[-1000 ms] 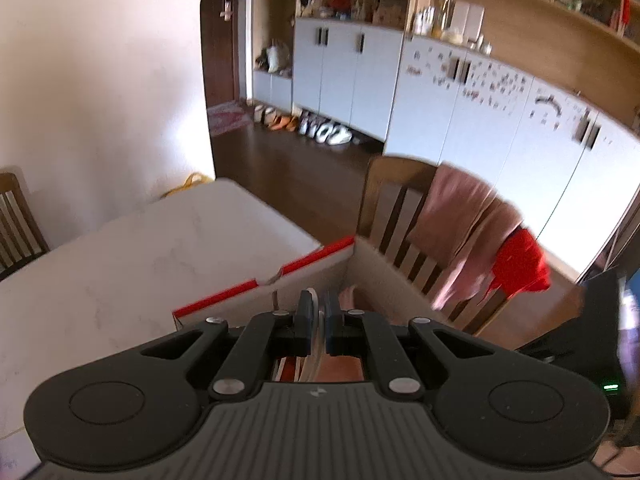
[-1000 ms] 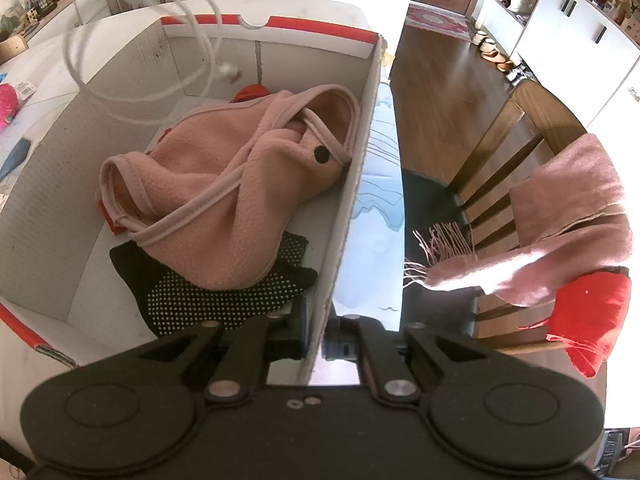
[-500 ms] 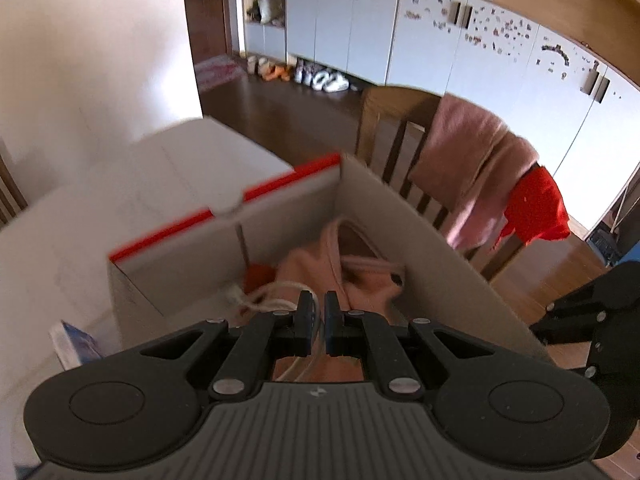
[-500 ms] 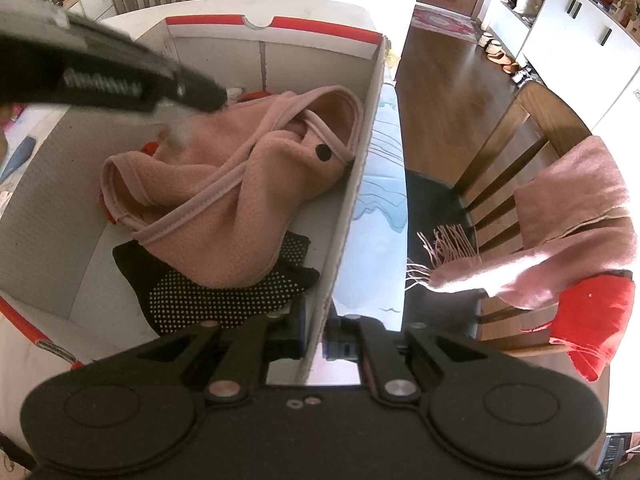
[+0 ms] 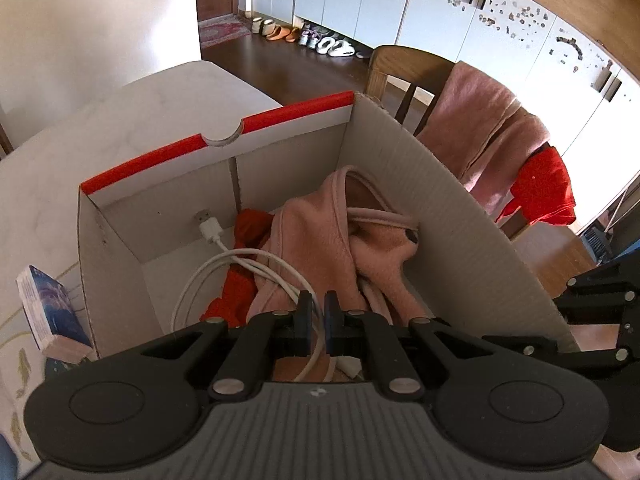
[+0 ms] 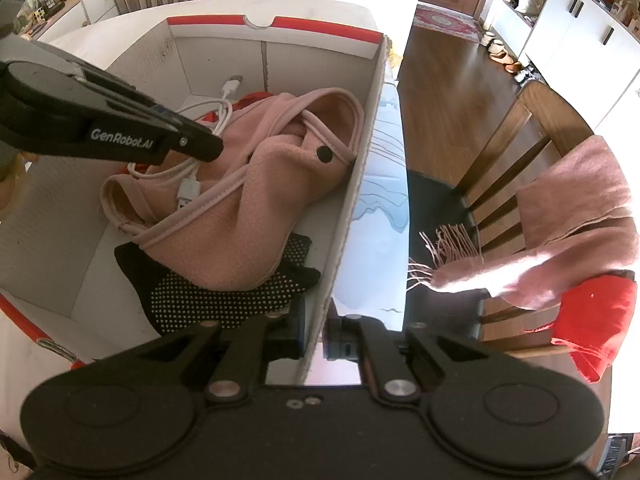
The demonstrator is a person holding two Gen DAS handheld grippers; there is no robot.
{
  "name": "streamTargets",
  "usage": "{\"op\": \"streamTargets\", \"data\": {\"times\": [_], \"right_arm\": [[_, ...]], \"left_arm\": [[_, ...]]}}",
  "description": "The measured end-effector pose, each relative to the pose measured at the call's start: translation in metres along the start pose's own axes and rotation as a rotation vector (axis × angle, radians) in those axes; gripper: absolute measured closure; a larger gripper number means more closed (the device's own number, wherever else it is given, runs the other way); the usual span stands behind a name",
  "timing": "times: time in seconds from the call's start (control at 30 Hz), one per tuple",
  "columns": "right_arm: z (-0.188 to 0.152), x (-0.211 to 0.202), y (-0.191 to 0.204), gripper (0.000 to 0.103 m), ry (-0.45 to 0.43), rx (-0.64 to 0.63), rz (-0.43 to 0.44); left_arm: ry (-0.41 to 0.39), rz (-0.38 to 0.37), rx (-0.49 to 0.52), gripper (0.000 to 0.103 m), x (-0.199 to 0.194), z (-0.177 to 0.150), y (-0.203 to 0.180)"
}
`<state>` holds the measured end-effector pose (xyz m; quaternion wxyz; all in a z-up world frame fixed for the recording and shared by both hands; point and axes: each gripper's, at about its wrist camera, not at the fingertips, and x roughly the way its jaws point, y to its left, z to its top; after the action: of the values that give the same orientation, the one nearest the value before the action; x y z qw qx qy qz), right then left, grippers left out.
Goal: Organize objects
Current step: 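Carry the cable with the left gripper into the white box, then open the left gripper to drop the cable onto the fleece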
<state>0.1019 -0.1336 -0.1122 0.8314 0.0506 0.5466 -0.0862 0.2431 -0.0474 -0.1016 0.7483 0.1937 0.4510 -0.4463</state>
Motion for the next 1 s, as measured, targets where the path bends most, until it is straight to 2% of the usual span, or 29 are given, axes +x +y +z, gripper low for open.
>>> {"op": "streamTargets", "data": {"times": [0.2,0.4,1.0], "right_arm": [[0.000,-0.001,0.000,0.096,0.001,0.002,0.000],[0.000,0.000,0.000,0.096,0.003,0.006,-0.001],[0.001,0.002,0.002,0.096,0.015,0.010,-0.011]], "left_arm": [[0.001,-0.004,-0.002,0.097,-0.003,-0.003,0.000],[-0.031,-0.024,-0.022,0.096,-0.015,-0.005,0.000],[-0.146,-0.095,-0.048,0.096,-0.088,-0.016,0.006]]}}
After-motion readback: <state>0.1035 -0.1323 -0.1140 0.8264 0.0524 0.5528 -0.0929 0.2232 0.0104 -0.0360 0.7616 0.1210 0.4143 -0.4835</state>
